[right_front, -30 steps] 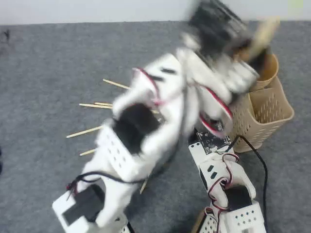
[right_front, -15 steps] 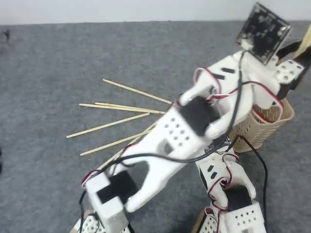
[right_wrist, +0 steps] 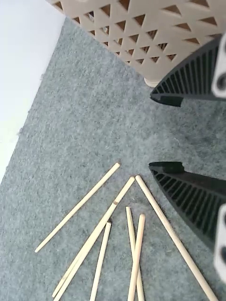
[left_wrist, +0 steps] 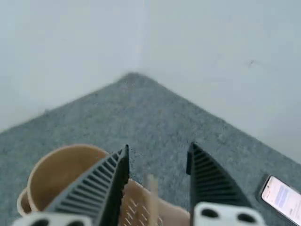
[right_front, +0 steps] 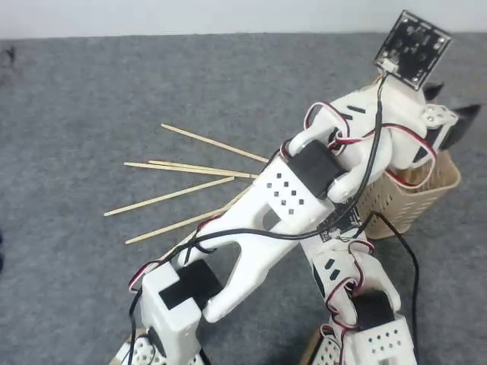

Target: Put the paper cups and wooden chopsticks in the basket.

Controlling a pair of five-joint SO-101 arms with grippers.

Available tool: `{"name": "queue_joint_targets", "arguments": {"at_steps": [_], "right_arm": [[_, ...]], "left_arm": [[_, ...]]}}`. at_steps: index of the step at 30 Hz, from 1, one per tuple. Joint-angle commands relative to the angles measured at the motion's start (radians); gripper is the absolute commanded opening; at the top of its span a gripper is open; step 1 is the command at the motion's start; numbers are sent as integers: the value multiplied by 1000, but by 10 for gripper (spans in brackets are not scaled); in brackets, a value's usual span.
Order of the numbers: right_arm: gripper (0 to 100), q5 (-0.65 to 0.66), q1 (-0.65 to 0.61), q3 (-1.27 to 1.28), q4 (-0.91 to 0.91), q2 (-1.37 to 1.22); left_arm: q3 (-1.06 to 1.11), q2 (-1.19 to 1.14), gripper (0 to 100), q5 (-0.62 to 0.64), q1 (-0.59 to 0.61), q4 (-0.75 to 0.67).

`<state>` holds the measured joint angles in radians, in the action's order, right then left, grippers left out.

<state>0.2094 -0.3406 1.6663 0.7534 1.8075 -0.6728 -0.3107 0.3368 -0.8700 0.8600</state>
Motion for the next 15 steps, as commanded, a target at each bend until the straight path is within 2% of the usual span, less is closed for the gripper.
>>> {"name": "queue_joint_targets", "arguments": {"at_steps": [1, 5, 8, 15], "right_arm": [[209, 12, 8, 15, -27, 8], [209, 12, 10, 15, -24, 8], [209, 12, 10, 15, -22, 8], [209, 12, 7, 15, -25, 8]], "left_arm": [[-12, 72, 202, 21, 9, 20], [-5, 94, 200, 21, 12, 35], [-12, 118, 166, 17, 75, 98], [-12, 216, 119, 3, 419, 318]]}}
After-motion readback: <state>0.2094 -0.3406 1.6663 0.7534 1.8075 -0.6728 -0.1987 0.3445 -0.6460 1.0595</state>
